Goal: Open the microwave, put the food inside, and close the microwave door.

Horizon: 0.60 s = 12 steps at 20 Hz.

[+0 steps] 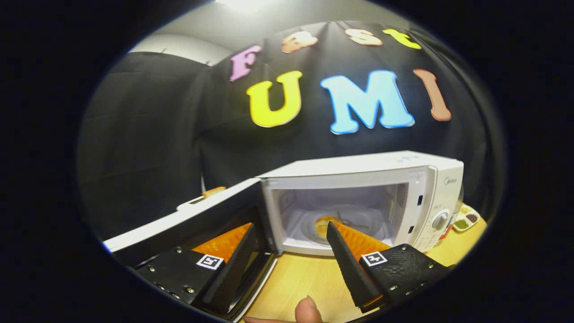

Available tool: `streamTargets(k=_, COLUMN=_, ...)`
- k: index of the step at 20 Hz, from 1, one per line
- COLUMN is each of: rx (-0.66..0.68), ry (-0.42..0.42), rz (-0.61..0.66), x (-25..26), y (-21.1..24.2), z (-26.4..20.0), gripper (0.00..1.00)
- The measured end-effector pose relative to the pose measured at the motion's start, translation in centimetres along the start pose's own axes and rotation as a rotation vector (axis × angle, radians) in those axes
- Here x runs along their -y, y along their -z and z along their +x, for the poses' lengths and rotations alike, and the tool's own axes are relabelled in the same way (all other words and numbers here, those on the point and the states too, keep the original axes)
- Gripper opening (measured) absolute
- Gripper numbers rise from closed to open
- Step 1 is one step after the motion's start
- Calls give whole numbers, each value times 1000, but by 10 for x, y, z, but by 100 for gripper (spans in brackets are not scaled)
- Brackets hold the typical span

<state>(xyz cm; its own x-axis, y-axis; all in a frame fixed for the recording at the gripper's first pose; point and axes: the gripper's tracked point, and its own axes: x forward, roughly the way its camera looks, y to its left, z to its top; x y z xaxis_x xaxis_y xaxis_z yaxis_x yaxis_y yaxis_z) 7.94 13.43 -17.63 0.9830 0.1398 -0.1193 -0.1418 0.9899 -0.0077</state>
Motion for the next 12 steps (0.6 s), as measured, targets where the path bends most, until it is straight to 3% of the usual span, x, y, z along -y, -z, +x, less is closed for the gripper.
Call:
streamTargets(k=3, rx=79, ry=-87, rz=-95, x=-38, y=-23, z=-56, gripper=96)
streamTargets(k=7, rx=185, ry=-180, rz=-121, x=-85, y=-52, z=-115, gripper=96)
streamTargets(k=12, rx=147, ry=-372, rz=-112, x=-161, y=-38, z=-150, gripper=96)
